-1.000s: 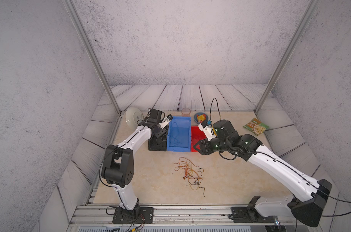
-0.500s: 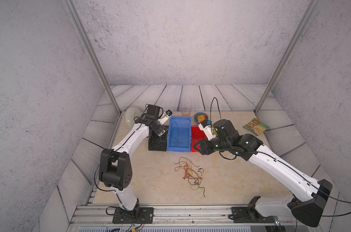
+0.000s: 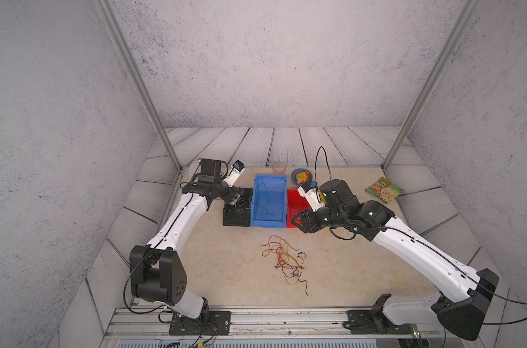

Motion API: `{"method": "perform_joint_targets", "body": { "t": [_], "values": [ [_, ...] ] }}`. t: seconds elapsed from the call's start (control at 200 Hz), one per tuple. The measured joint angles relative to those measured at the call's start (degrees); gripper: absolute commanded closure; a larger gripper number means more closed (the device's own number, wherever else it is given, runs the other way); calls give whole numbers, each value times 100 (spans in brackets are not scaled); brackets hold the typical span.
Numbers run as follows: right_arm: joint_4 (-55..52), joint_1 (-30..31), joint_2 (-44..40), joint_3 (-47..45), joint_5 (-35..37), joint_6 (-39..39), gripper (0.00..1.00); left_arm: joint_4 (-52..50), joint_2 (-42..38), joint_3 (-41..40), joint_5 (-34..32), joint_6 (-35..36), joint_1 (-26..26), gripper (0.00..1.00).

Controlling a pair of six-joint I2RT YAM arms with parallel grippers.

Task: Untangle and sort cables by color
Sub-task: Place the cable in the bin.

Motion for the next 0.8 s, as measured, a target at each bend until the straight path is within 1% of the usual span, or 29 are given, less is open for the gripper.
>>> {"method": "perform_joint_targets", "body": {
  "t": [0.135, 0.23, 0.4, 0.465, 0.605, 0.796],
  "values": [
    [-35, 0, 0, 0, 9, -15, 46, 55, 509, -114, -168, 164, 2, 23],
    [-37, 0, 0, 0, 20, -20, 46, 59, 695, -81, -201, 203, 4, 29],
    [-35, 0, 0, 0, 22, -20, 46, 192, 951, 28, -382, 407, 4, 59],
    [-37, -2, 0, 0, 22, -22, 46, 317, 1121, 81, -529, 529, 2, 69],
    [-39, -2, 0, 0, 22, -24, 46, 603, 1633, 278, -1023, 778, 2, 71],
    [-92, -2, 20, 4, 37, -96, 45, 804, 2039, 522, -1327, 1023, 4, 70]
  ]
}}
